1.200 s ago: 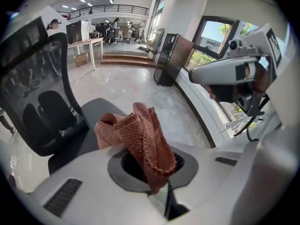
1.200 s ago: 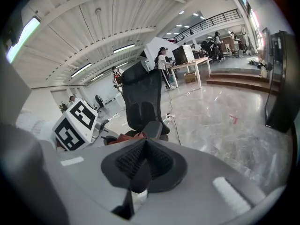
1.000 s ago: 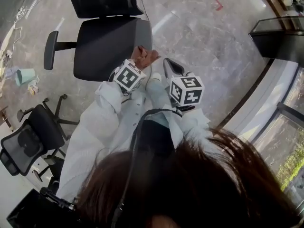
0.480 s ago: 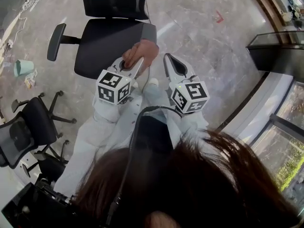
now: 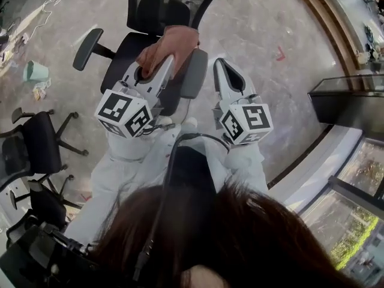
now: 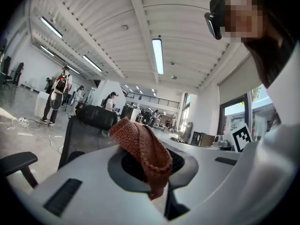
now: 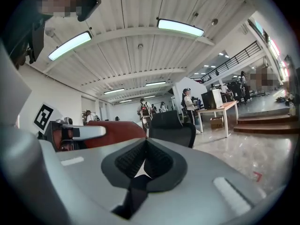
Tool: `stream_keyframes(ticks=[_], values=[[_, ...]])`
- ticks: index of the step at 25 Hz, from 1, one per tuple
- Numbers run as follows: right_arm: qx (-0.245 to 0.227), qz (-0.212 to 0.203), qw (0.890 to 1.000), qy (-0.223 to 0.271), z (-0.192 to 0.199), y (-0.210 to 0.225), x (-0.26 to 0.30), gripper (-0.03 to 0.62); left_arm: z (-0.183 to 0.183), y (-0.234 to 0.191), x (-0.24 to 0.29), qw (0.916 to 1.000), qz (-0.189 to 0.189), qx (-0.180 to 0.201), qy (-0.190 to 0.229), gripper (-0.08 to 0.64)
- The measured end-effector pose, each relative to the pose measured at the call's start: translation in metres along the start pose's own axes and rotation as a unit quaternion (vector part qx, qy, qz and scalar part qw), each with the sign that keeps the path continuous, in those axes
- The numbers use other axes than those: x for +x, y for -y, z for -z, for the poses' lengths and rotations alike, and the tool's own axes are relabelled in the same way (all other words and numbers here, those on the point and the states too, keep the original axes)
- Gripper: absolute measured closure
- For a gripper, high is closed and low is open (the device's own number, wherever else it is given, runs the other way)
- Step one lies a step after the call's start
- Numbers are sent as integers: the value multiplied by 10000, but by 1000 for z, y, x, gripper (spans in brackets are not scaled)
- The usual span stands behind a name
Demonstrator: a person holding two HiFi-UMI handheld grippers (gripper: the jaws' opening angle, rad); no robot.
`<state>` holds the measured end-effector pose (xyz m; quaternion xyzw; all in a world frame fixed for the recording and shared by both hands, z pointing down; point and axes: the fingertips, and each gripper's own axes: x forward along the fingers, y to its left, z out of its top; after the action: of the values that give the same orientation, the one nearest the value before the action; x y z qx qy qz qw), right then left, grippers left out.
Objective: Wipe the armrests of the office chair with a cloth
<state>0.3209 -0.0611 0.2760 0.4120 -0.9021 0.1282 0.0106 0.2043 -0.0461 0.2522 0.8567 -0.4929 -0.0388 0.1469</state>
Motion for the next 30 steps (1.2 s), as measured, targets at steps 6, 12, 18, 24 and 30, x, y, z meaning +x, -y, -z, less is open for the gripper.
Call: stream_keyframes(ticks=[6, 12, 18, 24, 30], values=[[175, -883, 9956, 250, -14, -22, 39, 592, -24, -51, -65, 9908, -1305, -99, 339, 522], [385, -1898, 9809, -190, 20, -136, 93, 592, -25, -124, -203, 9602, -2744, -231, 475, 522], [-87, -2512, 9661, -593, 57, -277, 129, 592, -36, -181, -324, 9421, -3204, -454, 877, 522], [-159, -2548, 9644, -691, 89, -411, 186, 592, -52, -264, -422, 9472, -3044, -403, 921, 522], [-136, -2329, 9709, -547, 103, -521, 231, 592, -71, -333, -500, 9593, -2706, -271, 756, 522]])
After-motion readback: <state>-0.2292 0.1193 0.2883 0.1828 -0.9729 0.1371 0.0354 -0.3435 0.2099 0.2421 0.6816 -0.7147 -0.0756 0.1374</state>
